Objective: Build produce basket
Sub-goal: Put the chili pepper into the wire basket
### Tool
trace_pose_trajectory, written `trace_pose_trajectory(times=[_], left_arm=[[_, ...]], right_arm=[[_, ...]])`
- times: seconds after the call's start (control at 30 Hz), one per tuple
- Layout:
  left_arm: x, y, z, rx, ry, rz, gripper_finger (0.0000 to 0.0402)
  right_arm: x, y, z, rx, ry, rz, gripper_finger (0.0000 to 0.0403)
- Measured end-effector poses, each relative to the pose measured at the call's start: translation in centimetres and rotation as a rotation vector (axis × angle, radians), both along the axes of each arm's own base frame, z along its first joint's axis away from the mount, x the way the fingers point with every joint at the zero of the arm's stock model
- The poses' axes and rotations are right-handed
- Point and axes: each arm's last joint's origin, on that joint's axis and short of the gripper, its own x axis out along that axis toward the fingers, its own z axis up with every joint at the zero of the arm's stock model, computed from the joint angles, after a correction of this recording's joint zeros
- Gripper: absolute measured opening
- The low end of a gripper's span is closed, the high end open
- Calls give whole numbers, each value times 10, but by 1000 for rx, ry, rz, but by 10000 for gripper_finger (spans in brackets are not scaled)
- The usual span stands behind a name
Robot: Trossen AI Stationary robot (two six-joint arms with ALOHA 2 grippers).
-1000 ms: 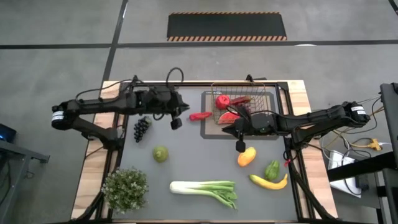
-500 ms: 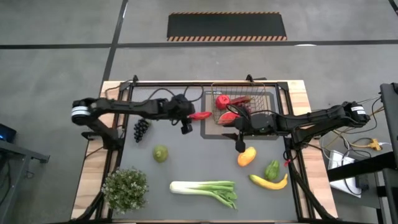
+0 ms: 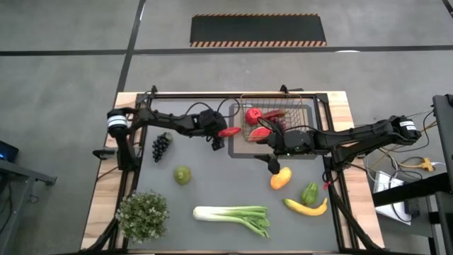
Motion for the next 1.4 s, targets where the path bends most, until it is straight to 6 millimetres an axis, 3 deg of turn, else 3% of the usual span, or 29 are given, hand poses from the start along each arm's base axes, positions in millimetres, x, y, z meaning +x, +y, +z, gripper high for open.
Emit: trace_pose_trajectory(times=[0.13, 0.23, 0.53, 0.67, 1.03, 1.2, 1.4], left_arm=[[2, 1, -9, -8, 24, -1, 289], [2, 0, -13, -12, 34, -4, 263], [-2, 0, -9, 31, 56, 22, 92], [-6, -1, 4, 46, 32, 29, 89], [-31, -14, 82, 253, -139, 180, 97], [-36, -32, 106, 253, -265, 158, 98], [-41, -66, 115, 238, -489, 19, 96]], right_arm=[[0, 0, 0, 0, 1, 0, 278], [0, 0, 0, 0, 1, 0, 272], [-1, 0, -4, 0, -5, 0, 253], [-1, 0, -6, -1, -38, 1, 247], [0, 0, -7, -32, -102, 12, 244], [-2, -1, -12, -96, -204, 15, 242], [-9, -2, -21, -130, -341, 8, 240]])
